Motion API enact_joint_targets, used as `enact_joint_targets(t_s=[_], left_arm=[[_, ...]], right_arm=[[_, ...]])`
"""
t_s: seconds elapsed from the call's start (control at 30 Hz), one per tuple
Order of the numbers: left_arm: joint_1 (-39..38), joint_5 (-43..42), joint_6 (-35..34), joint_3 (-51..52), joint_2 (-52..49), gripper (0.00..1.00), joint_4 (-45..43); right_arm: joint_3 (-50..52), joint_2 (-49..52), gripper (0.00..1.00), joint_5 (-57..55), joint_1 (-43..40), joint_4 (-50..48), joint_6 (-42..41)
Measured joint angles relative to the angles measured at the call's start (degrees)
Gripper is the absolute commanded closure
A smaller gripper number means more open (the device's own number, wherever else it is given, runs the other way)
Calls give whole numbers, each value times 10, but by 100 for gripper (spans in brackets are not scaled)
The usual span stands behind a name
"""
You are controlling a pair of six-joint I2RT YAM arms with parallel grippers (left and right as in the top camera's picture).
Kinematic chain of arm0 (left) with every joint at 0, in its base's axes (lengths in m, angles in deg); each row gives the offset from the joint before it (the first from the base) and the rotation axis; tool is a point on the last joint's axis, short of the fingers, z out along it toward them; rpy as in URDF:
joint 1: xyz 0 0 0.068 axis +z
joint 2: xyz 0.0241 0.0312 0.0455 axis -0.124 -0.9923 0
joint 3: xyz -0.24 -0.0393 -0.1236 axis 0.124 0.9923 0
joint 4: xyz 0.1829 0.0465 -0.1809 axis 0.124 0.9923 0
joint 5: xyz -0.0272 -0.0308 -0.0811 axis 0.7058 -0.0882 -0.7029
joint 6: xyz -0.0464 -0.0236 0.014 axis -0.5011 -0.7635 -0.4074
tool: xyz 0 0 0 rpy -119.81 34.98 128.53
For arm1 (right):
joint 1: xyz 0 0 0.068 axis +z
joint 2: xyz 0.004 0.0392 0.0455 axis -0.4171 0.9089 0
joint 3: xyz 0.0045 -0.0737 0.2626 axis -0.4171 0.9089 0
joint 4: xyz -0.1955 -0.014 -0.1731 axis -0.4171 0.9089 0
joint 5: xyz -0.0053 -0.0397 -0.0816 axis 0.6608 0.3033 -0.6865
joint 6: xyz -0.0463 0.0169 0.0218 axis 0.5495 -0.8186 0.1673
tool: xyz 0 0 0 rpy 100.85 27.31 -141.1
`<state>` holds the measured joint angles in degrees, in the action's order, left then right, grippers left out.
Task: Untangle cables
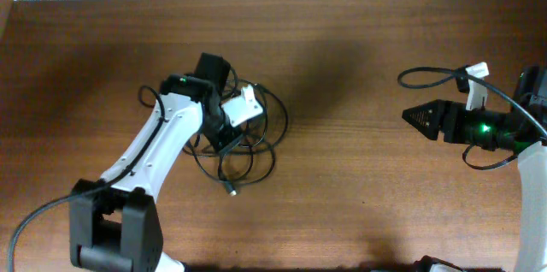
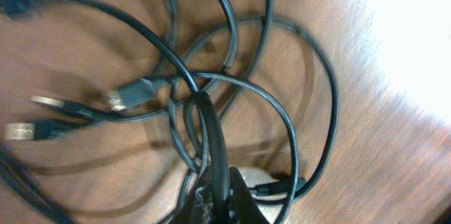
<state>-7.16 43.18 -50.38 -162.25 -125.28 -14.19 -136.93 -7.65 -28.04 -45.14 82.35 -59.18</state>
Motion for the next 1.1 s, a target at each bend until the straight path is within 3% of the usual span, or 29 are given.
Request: enact_joint_targets(t_s=[0.1,0.27,0.43,0.7,0.9,1.1], left_arm=[[0,-86,-44,-94,9,100,8],[-1,-330,-75,-257,36,100,2],[-46,-475,-104,-317,46,100,2],[-136,-573,-120,-322,46,100,-37],[-138,-619,-129,-342,46,100,-98],[-136,-632,-184,-346,58,100,-190]], right_arm=[[0,0,22,22,8,5,4],[0,0,21,73,83,2,19],[0,0,21,91,167,-41,16],[0,0,19,54,202,-103,-39],[0,0,17,-17,202,-99,-54],[0,0,17,-87,202,-87,-60]])
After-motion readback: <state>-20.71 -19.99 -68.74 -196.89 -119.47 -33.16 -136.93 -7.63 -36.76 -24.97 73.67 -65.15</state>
